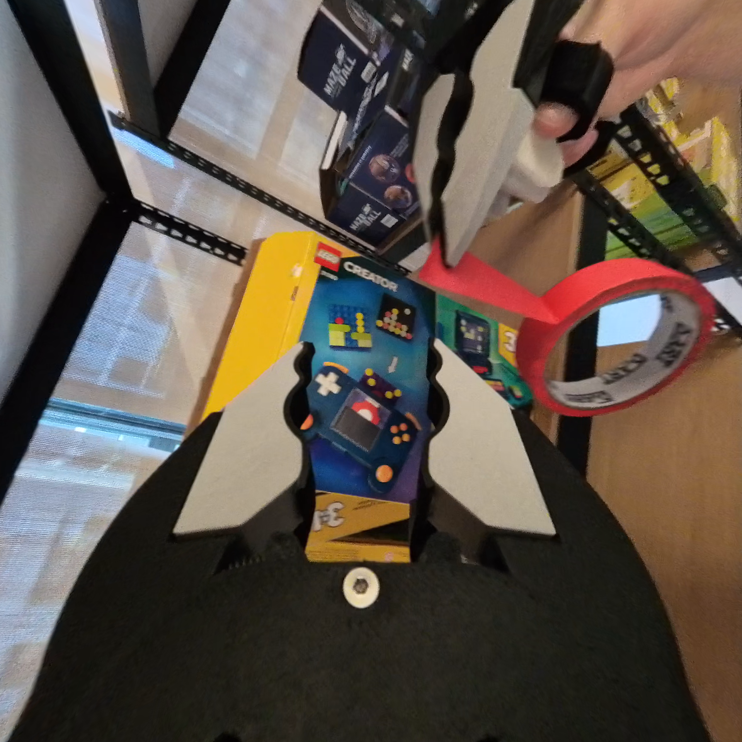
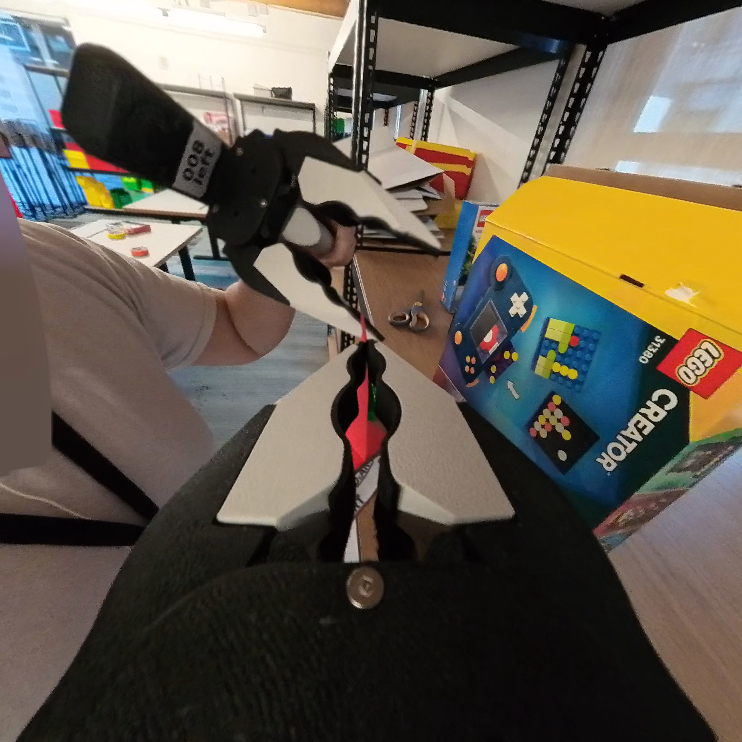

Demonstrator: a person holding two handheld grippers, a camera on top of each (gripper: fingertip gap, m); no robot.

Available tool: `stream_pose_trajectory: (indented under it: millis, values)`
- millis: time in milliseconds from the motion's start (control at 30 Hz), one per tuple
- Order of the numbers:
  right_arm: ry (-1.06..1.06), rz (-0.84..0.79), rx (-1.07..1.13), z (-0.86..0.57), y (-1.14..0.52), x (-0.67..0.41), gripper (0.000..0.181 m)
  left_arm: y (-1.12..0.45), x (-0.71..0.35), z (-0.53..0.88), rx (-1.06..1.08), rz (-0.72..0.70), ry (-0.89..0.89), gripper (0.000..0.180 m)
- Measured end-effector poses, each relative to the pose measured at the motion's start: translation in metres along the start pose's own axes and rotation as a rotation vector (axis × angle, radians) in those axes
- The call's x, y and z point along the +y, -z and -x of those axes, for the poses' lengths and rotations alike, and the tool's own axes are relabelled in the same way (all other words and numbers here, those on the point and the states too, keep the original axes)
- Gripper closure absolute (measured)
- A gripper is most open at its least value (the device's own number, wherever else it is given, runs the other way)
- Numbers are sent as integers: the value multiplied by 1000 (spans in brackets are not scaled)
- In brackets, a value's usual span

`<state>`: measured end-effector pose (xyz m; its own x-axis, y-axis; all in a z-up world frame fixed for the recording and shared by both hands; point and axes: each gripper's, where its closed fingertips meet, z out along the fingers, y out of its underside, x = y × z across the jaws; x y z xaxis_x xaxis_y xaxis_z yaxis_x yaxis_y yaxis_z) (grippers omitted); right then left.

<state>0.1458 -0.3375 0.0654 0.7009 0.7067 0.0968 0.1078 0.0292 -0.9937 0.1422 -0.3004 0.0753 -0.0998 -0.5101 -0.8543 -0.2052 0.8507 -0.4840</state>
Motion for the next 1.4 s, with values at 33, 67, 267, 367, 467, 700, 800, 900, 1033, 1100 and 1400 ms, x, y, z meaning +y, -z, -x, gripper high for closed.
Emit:
stream_pose_trajectory:
  millis: [33,67,267,367,467,700,800,900,1033,1100,1400]
  values:
    - [0,-1,-2,0,2,0,181,1,0,11,-24,-9,-23,122]
    - [5,3,-3,-1,3,1,181,2,-1,23,-55,-13,-64,121]
    - [24,24,-16,0,2,6,181,-26,50,50,82,215,-115,108]
    - [32,26,-9,0,3,6,181,-33,67,55,111,205,-45,106]
    - [38,36,-12,-2,4,2,181,-36,68,52,155,161,50,106]
    - [147,63,56,-28,3,-38,181,-46,78,63,103,163,106,135]
    - [124,31,90,-49,3,-65,181,-40,73,61,112,101,115,140]
    - [-6,15,163,-85,1,-78,181,-34,68,58,114,48,117,143]
    - [-218,-14,106,-112,-8,-73,181,-33,68,57,92,39,82,140]
    - [-241,-3,117,-123,-10,-65,181,-34,69,56,98,42,77,136]
    - [79,-65,-41,-92,-17,-75,181,-40,74,59,63,63,1,132]
